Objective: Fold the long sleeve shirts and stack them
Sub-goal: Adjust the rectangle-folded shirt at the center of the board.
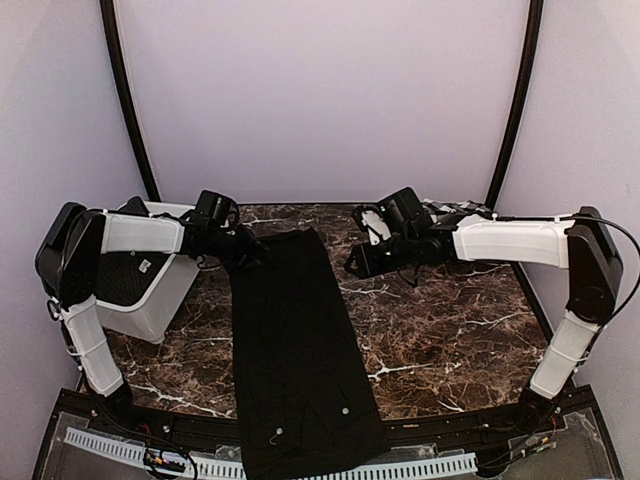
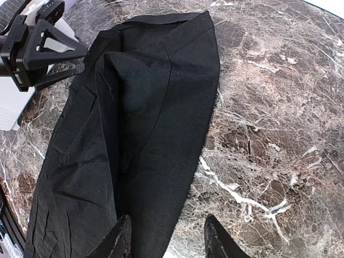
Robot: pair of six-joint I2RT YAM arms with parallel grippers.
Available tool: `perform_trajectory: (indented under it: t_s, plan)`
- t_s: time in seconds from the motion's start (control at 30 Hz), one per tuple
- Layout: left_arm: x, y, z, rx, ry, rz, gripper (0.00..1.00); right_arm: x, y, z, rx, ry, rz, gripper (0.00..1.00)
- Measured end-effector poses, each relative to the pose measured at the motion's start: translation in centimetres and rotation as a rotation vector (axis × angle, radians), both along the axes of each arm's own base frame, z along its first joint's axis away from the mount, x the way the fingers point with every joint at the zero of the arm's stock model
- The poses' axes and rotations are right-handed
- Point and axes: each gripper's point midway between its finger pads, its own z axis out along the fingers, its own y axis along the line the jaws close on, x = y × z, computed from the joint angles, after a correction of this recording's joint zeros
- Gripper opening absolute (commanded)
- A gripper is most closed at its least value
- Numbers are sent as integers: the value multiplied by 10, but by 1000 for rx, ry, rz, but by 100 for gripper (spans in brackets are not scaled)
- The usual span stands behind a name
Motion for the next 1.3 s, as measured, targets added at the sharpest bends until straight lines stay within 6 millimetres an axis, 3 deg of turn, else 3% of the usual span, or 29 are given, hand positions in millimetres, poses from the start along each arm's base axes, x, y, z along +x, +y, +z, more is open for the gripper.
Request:
perform_trajectory:
  t_s: [0.23,0.47,0.73,1.13,1.3]
  plan:
    - [18,-12,15,-91,-52,97,33,-6,-4,5,8,-9,9,43]
    - [23,-8,-3,-76,-20,156,32,-11,-8,8,13,-13,9,43]
    - [25,-5,-6,-62,-16,183,33,-11,-9,12,20,-21,9,43]
    - [27,-7,-36,-48,30,187,13,-11,-9,13,23,-21,6,43]
    - [33,-10,-27,-42,-4,166,0,-13,-10,15,26,-23,5,43]
